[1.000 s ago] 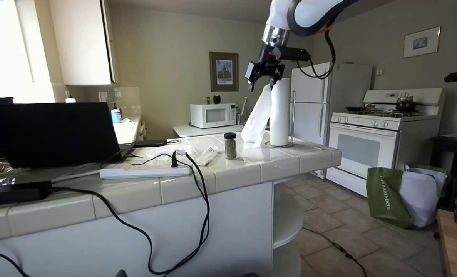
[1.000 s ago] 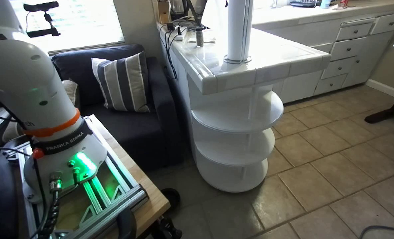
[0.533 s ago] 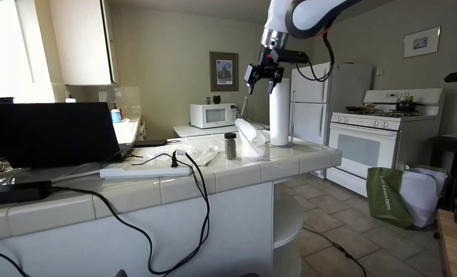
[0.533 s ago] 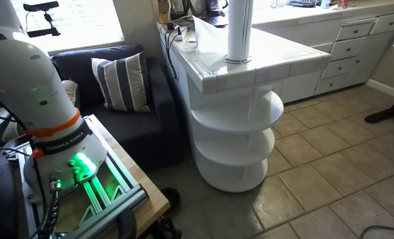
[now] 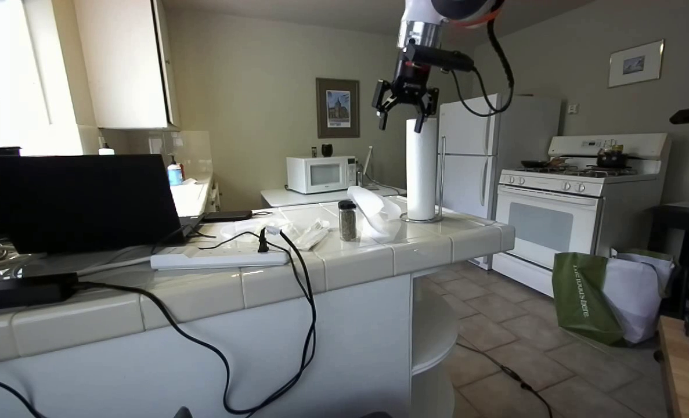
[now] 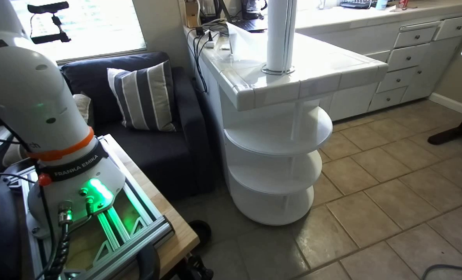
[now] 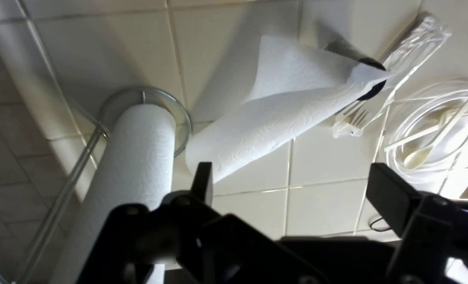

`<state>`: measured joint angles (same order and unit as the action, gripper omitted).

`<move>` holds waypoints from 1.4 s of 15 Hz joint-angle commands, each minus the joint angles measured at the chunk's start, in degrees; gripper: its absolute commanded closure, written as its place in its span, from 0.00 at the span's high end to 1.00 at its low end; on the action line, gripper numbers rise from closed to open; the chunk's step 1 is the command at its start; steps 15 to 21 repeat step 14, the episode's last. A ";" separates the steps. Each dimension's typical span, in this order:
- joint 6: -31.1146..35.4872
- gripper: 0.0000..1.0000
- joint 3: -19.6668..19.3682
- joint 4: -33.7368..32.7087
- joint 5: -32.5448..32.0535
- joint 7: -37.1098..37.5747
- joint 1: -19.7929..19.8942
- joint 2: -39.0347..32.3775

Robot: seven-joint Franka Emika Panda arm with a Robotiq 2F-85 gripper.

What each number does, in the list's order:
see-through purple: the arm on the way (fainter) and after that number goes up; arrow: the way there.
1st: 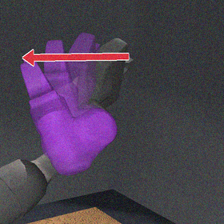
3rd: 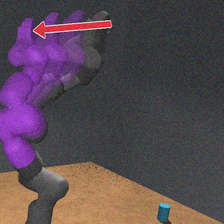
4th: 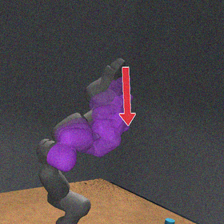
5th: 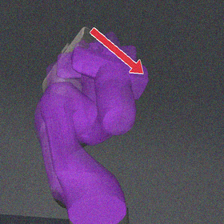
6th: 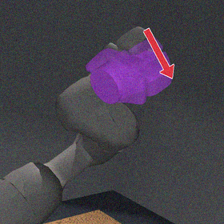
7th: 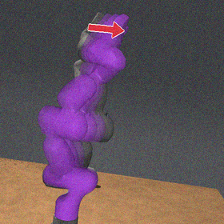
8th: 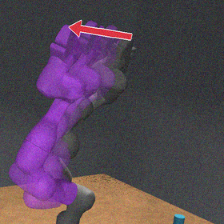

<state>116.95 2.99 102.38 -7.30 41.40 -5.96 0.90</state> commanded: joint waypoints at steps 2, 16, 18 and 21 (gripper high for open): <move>-9.21 1.00 0.34 3.43 2.01 4.02 1.51 7.13; -9.78 1.00 -0.16 9.38 5.95 -4.17 5.98 13.74; -9.78 1.00 -0.16 9.38 5.95 -4.17 5.98 13.74; -9.78 1.00 -0.16 9.38 5.95 -4.17 5.98 13.74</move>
